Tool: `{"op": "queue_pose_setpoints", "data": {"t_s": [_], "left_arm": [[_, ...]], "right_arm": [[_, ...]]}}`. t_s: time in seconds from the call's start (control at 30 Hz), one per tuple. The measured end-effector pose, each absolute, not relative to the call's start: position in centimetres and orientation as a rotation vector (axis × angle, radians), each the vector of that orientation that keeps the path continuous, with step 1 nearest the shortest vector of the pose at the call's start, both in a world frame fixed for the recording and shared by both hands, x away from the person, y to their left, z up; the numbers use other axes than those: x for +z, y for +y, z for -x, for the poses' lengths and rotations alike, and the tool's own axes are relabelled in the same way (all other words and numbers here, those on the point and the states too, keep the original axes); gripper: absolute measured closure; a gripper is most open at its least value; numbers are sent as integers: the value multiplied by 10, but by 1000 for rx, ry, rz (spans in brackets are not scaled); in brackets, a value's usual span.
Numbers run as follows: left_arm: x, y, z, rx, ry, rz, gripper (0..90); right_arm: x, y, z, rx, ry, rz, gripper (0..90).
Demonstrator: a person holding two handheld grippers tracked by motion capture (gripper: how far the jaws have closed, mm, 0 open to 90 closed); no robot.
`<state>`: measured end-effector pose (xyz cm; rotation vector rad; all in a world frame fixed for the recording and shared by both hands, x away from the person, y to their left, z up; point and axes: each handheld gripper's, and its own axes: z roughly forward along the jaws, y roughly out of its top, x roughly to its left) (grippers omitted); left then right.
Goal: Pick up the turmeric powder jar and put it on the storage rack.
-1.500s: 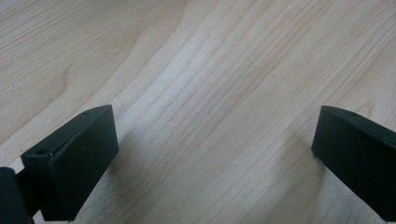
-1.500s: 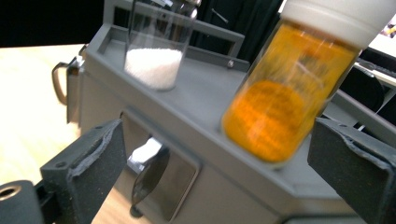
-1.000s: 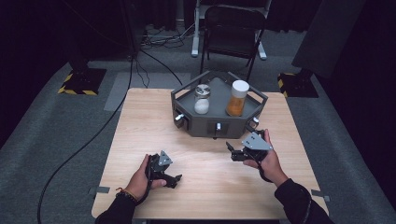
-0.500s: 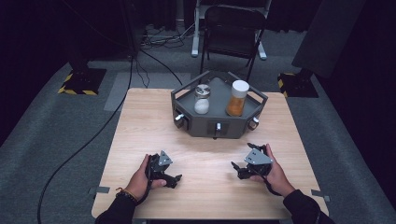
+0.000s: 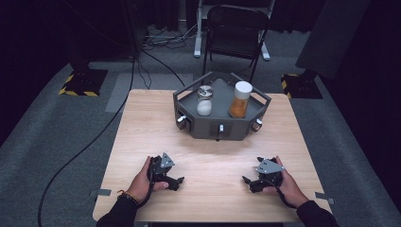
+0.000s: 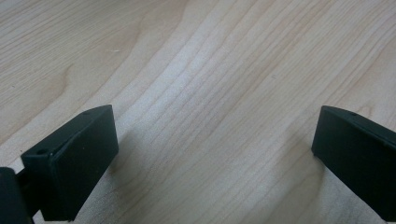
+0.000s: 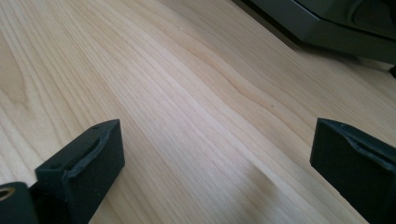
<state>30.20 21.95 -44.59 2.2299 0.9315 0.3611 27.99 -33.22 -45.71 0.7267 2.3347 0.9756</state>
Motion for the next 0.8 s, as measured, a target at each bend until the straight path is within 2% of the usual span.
{"op": "queue_pose_setpoints", "data": {"t_s": [0.5, 0.8], "left_arm": [[-446, 220, -301, 364, 930, -2229, 1], [-446, 220, -301, 363, 930, -2229, 1]], "right_arm": [[-449, -362, -299, 1013, 2439, -879, 2], [-447, -367, -306, 1025, 2464, -924, 2]]}}
